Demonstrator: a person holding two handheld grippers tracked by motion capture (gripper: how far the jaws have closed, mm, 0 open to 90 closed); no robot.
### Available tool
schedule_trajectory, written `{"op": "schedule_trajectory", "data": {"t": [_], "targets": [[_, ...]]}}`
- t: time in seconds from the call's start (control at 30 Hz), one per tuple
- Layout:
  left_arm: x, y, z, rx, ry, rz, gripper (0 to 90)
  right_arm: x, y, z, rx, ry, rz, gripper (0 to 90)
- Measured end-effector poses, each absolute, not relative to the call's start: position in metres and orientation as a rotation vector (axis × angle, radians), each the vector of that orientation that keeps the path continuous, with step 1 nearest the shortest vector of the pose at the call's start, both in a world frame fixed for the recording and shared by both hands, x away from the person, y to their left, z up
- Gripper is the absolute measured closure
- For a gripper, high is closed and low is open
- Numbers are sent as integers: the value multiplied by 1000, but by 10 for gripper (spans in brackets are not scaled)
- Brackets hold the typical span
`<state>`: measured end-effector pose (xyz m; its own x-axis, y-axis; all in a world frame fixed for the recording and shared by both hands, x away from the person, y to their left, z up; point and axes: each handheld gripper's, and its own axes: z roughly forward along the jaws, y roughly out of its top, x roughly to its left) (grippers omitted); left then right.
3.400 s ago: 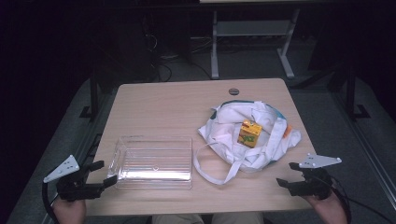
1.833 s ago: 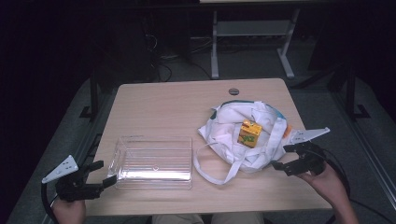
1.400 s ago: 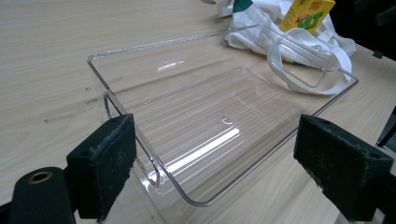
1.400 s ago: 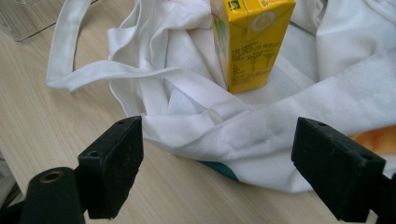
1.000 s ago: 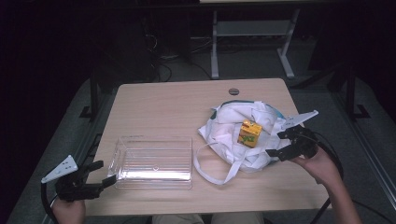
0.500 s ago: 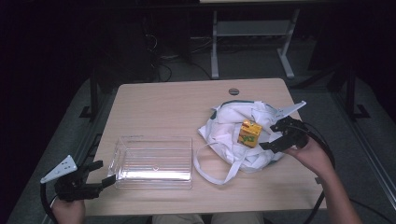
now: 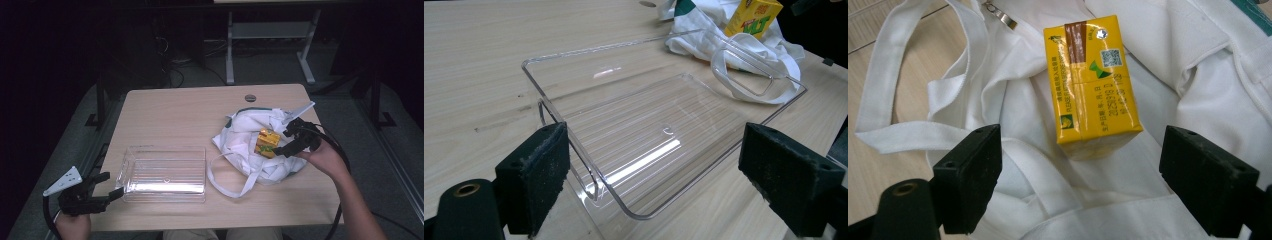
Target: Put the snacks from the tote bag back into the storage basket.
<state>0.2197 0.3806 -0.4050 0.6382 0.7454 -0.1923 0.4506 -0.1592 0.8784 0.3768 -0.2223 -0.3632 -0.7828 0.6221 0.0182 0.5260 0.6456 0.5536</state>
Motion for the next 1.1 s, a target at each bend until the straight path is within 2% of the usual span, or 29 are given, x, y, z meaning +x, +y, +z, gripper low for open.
{"op": "schedule_trajectory", "data": {"t": [0.7, 1.1], "targets": [[219, 381, -405, 1795, 964, 347, 128, 399, -206, -367, 917, 2727, 755, 204], [219, 381, -404, 1787, 966, 348, 127, 408, -194, -375, 883, 2748, 708, 286]]}}
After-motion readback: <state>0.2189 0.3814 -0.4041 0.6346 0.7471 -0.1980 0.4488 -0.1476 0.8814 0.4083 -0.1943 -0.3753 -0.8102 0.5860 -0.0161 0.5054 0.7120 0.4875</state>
